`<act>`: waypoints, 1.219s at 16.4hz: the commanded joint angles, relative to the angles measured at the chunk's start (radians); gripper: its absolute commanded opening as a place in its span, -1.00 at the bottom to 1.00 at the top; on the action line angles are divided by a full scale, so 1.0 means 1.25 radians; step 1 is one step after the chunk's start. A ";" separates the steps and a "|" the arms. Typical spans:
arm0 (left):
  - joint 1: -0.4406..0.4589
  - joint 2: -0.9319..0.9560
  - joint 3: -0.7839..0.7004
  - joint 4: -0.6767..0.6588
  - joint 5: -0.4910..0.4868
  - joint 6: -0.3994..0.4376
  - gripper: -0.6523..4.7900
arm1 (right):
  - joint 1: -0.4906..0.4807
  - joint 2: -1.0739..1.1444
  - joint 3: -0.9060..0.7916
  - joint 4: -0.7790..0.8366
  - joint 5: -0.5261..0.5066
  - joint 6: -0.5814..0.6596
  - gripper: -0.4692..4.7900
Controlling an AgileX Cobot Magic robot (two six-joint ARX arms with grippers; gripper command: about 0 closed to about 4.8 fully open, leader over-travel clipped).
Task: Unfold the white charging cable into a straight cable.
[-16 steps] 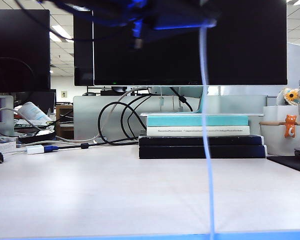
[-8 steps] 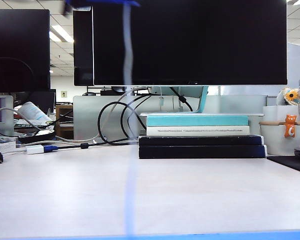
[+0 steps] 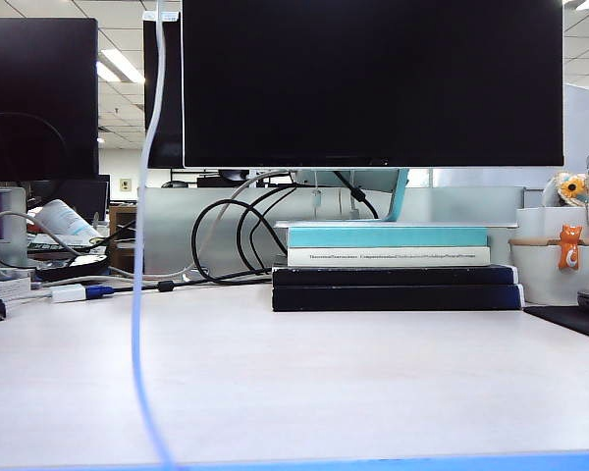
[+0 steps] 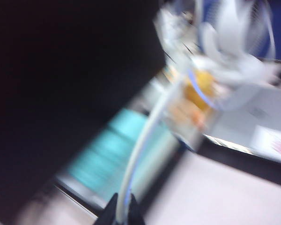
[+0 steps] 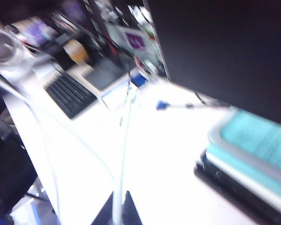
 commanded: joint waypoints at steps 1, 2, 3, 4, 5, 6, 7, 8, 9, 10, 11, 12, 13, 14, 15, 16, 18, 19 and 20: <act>0.001 0.020 0.138 -0.016 -0.053 0.045 -0.78 | 0.001 -0.002 0.004 -0.027 0.005 -0.013 -0.84; 0.001 0.035 0.187 -0.035 -0.053 0.046 -0.78 | 0.002 -0.002 0.004 -0.031 -0.001 -0.013 -0.84; 0.001 0.048 0.227 -0.049 -0.053 0.054 -0.78 | 0.002 -0.002 0.004 -0.039 -0.003 -0.013 -0.84; 0.000 0.049 0.232 -0.066 -0.052 0.054 -0.78 | 0.002 -0.003 0.004 -0.044 -0.003 -0.013 -0.84; 0.001 0.057 0.231 -0.163 -0.054 0.061 -0.78 | 0.002 -0.003 0.004 -0.067 -0.001 -0.031 -0.84; 0.001 0.072 0.231 -0.254 -0.053 0.063 -0.78 | 0.001 -0.003 0.004 -0.084 0.010 -0.053 -0.84; 0.000 0.082 0.227 -0.296 -0.049 0.069 -0.78 | 0.001 -0.003 0.004 -0.090 0.025 -0.059 -0.84; 0.000 0.098 0.195 -0.352 -0.014 0.086 -0.78 | 0.001 -0.005 0.004 -0.103 0.079 -0.073 -0.84; 0.000 0.098 0.138 -0.332 0.032 0.081 -0.78 | 0.001 -0.005 0.004 -0.122 0.145 -0.077 -0.84; 0.000 0.098 0.105 -0.313 0.033 0.074 -0.78 | 0.001 -0.005 0.004 -0.139 0.193 -0.090 -0.84; 0.000 0.098 0.077 -0.299 0.028 0.075 -0.78 | 0.001 -0.005 0.004 -0.158 0.236 -0.106 -0.84; 0.000 0.098 0.044 -0.280 0.013 0.075 -0.78 | 0.001 -0.004 0.004 -0.180 0.280 -0.120 -0.84; 0.000 0.098 0.013 -0.266 -0.003 0.079 -0.78 | 0.001 -0.003 0.004 -0.200 0.316 -0.132 -0.84; 0.000 0.099 -0.024 -0.246 -0.011 0.077 -0.78 | 0.001 -0.003 0.003 -0.218 0.350 -0.135 -0.84; 0.000 0.099 -0.041 -0.233 -0.012 0.076 -0.78 | 0.001 -0.002 0.003 -0.228 0.366 -0.135 -0.84; 0.000 0.099 -0.074 -0.204 -0.016 0.074 -0.78 | 0.001 -0.001 0.003 -0.245 0.395 -0.135 -0.84; 0.000 0.102 -0.126 -0.155 -0.027 0.061 -0.78 | 0.001 0.004 -0.015 -0.268 0.446 -0.135 -0.84; 0.000 0.102 -0.143 -0.143 -0.033 0.060 -0.78 | 0.001 0.006 -0.033 -0.273 0.455 -0.135 -0.84; 0.001 0.103 -0.174 -0.135 -0.077 0.043 -0.78 | 0.001 0.008 -0.134 -0.266 0.455 -0.135 -0.84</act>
